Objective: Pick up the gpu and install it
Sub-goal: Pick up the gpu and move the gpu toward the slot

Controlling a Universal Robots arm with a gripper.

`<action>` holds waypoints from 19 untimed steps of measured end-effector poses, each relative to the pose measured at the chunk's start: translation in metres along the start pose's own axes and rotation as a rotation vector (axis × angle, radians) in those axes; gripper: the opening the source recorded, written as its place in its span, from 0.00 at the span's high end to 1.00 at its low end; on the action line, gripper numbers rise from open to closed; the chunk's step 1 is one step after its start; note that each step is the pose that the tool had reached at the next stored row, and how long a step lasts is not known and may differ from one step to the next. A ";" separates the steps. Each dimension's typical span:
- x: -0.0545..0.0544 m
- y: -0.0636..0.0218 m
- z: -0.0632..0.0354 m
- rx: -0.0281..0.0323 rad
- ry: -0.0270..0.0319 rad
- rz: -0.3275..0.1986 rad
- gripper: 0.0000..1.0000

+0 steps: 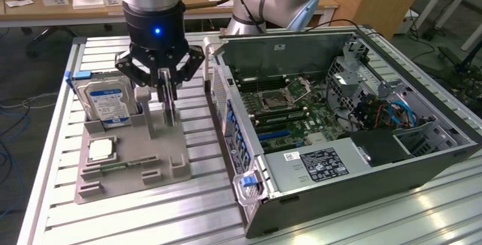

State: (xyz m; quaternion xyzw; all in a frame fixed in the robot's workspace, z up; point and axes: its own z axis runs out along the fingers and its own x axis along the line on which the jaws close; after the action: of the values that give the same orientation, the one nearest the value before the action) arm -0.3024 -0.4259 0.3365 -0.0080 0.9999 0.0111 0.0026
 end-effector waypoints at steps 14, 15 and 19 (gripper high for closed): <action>0.000 0.0013 -0.0548 -0.0030 0.0015 -0.002 0.72; 0.000 0.0014 -0.0593 -0.0031 0.0014 -0.002 0.72; 0.000 0.0018 -0.0768 -0.0031 0.0014 -0.002 0.72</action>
State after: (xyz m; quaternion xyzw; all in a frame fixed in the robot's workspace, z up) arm -0.3025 -0.4258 0.4134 -0.0089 0.9999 0.0127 0.0019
